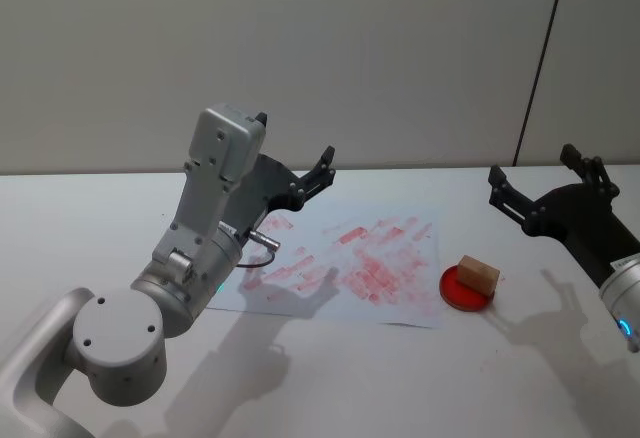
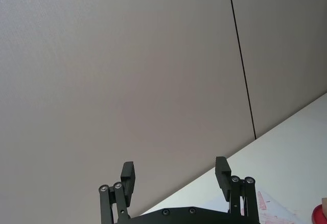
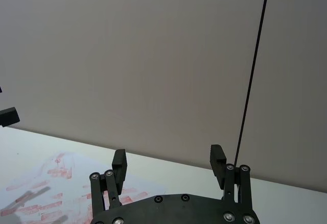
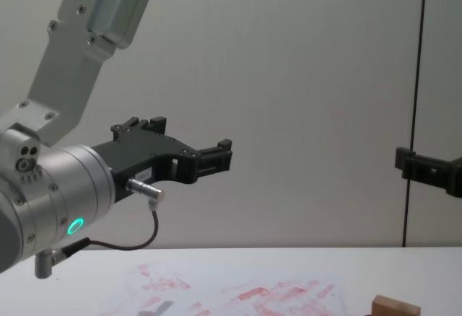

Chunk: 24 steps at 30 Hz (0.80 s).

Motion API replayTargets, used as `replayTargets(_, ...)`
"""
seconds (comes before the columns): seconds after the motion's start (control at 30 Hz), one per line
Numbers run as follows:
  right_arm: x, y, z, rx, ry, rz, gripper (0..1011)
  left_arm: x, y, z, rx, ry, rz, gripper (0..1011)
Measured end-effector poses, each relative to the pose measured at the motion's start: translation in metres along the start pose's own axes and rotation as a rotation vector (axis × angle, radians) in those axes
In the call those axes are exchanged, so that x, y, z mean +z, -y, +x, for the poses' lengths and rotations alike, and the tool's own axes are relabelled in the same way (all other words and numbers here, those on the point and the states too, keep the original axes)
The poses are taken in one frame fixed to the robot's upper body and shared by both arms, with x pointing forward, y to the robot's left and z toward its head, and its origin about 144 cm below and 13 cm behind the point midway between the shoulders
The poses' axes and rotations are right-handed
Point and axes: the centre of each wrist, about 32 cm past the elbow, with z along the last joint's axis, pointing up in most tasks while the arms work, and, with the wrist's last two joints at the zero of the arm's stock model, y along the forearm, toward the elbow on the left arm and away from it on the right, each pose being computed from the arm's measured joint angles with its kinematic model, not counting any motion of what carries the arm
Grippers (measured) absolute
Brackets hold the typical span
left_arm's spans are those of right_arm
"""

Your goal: Use the one hand to pick up the stamp and affix it onto the A4 paper.

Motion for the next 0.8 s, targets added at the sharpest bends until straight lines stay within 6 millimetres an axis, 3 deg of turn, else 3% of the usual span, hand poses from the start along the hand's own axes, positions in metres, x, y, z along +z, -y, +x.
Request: replayTargets(0.8, 0.0001, 0.0, -0.0001, 0.0, 0.0, 0.0, 1001, 0.0, 0.0, 0.0, 0.0, 0.0, 0.0, 1002)
